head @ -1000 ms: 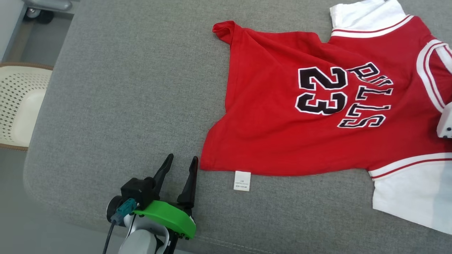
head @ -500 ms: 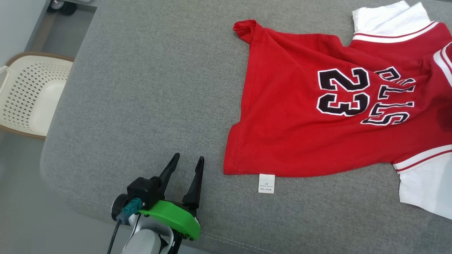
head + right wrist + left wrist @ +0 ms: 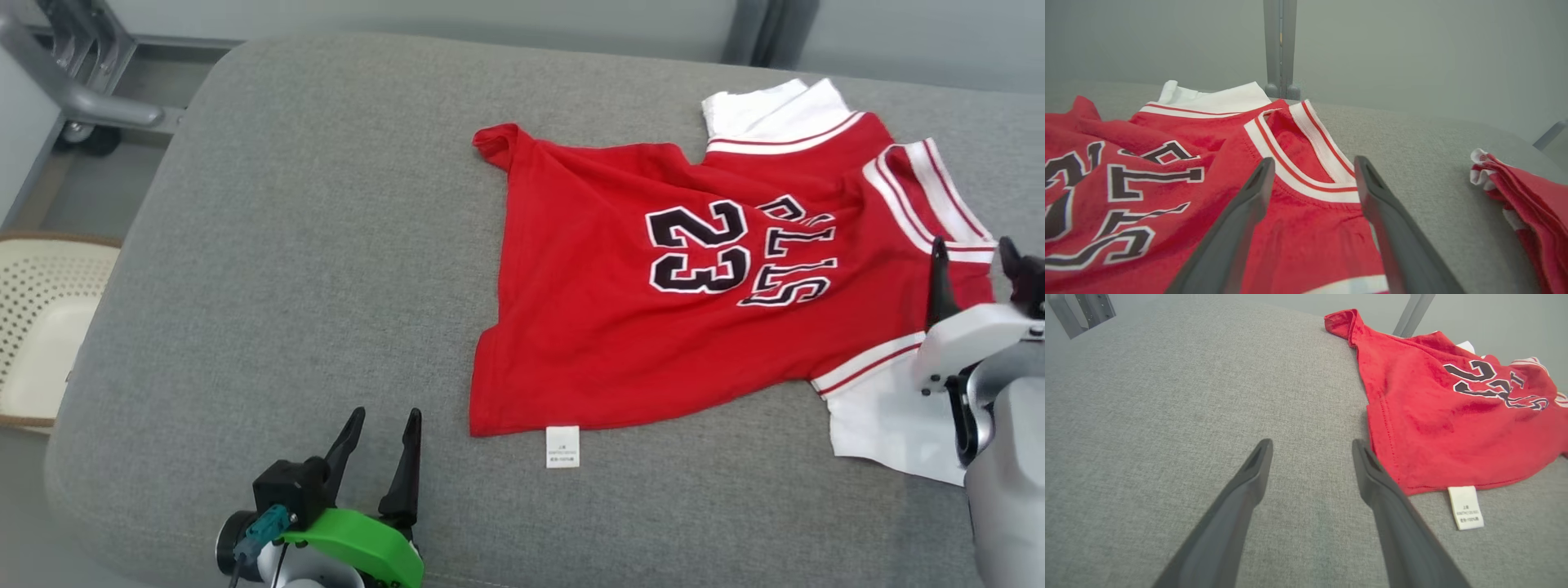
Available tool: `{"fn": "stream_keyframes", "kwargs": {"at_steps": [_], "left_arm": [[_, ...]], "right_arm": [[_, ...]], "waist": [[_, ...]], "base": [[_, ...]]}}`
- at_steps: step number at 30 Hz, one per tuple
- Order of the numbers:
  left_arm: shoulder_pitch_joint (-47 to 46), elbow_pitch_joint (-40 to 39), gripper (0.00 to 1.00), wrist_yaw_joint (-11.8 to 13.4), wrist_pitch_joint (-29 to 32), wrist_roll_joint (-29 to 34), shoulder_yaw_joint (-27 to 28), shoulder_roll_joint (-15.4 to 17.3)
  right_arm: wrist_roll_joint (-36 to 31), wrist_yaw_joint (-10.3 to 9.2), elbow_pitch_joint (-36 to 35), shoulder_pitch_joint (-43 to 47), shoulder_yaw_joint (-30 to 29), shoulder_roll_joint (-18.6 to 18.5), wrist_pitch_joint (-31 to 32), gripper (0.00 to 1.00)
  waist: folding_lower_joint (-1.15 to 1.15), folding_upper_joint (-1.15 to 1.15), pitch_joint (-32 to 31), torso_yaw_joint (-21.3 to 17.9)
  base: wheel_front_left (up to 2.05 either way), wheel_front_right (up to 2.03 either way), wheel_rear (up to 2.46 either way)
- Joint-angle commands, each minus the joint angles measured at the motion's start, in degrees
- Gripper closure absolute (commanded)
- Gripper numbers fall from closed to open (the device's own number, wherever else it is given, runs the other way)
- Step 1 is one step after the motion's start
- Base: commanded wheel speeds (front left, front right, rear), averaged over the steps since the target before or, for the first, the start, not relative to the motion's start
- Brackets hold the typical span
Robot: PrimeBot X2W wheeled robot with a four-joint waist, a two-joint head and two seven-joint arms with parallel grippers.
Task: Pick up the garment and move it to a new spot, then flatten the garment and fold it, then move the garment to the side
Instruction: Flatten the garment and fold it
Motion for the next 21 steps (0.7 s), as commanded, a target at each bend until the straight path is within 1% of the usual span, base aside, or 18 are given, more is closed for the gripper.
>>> {"fn": "stream_keyframes", "kwargs": {"at_steps": [1,5,11,15,16,21], "left_arm": [[1.5,0.3,0.0,0.1,0.0,1.0,1.1,0.2],[3.2,0.5,0.0,0.2,0.0,2.3,3.5,0.2],[5.7,0.2,0.0,0.6,0.0,3.9,6.0,0.2],[6.3,0.1,0.0,0.7,0.0,5.8,6.8,0.2],[6.3,0.1,0.0,0.7,0.0,5.8,6.8,0.2],[7.4,-0.7,0.0,1.4,0.0,7.9,8.3,0.2]], "right_arm": [[1.6,-0.09,-3.0,3.2,1.2,0.9,-0.2,0.0],[4.5,-0.09,-7.8,9.7,3.3,2.7,-0.2,0.0],[7.7,-0.09,-13.1,17.0,6.4,4.4,-0.2,0.0],[9.3,-0.09,-16.8,20.3,8.0,5.0,-0.3,0.0],[9.3,-0.09,-16.8,20.3,8.0,5.0,-0.3,0.0],[10.4,-0.09,-20.3,23.9,9.9,6.0,-0.2,0.0]], "waist": [[0.0,0.0,-5.8,-5.9],[0.0,0.0,-8.1,-8.5],[0.0,0.0,-10.9,-10.8],[0.0,0.0,-11.5,-11.7],[0.0,0.0,-11.5,-11.7],[0.0,0.0,-12.1,-12.9]], "base": [[0.0,0.0,0.0],[0.0,0.0,0.0],[0.0,0.0,0.0],[0.0,0.0,0.0],[0.0,0.0,0.0],[0.0,0.0,0.0]]}}
